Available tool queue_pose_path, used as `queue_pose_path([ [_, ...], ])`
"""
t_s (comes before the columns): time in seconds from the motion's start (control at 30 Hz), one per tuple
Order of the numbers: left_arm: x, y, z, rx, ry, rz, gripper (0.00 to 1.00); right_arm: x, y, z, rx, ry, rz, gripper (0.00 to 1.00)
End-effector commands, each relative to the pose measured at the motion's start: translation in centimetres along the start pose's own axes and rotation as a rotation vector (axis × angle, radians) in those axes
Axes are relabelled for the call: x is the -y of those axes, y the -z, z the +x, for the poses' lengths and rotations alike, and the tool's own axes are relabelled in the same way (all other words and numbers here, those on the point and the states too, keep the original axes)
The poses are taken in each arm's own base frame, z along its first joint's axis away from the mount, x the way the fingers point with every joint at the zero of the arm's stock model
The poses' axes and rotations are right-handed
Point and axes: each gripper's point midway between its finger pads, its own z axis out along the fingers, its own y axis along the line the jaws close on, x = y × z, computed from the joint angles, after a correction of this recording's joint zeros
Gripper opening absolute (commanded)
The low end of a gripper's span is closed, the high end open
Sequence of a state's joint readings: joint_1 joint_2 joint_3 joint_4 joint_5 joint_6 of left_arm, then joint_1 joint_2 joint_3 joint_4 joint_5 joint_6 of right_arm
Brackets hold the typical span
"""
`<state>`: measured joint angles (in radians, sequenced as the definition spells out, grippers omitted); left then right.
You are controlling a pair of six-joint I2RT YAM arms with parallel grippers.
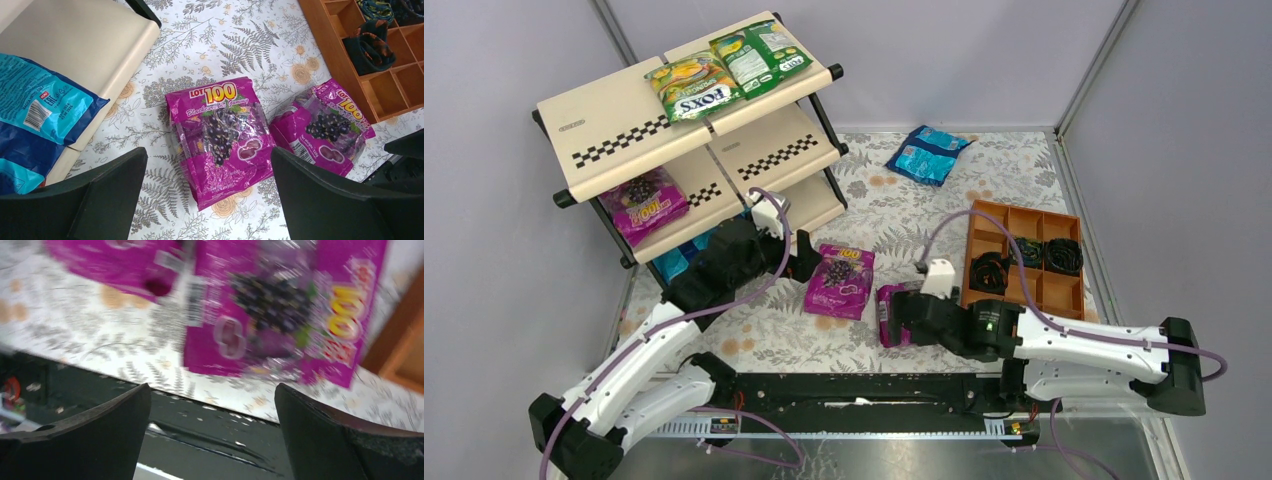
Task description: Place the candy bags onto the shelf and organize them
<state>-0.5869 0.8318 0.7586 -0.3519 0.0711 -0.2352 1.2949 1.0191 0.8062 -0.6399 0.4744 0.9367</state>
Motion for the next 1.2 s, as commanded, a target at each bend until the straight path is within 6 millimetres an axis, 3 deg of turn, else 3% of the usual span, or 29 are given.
queue_pose_path([
  [0.0,0.3,0.0,-1.0,0.03,-0.016,0.013,0.99,6.7,-0.1,2.4,0.025,-0.264,0.278,1.0],
  [0.13,0.3,0.0,-0.8,0.027,-0.015,0.015,0.99,7.2,-0.8,2.4,0.067,-0.318,0.3,1.0],
  [0.3,0.3,0.2,-1.1,0.038,-0.015,0.011,0.99,8.1,-3.1,2.9,0.102,-0.402,0.318,1.0],
  [0.43,0.3,0.2,-1.0,0.038,-0.013,0.011,0.99,8.0,-4.7,1.1,0.162,-0.452,0.254,0.99],
  [0.6,0.3,0.3,-1.0,0.038,-0.015,0.013,0.99,8.3,-6.8,-0.5,0.17,-0.476,0.175,0.9],
  [0.87,0.3,0.3,-1.0,0.038,-0.015,0.012,0.99,7.8,-10.0,-3.4,0.15,-0.139,0.164,0.85],
  [1.07,0.3,0.3,-0.9,0.034,-0.013,0.013,0.99,7.0,-13.1,-6.4,0.051,0.081,0.121,1.0],
  [1.17,0.3,0.3,-0.9,0.033,-0.011,0.015,0.99,7.1,-14.1,-7.8,0.016,0.147,0.16,1.0],
])
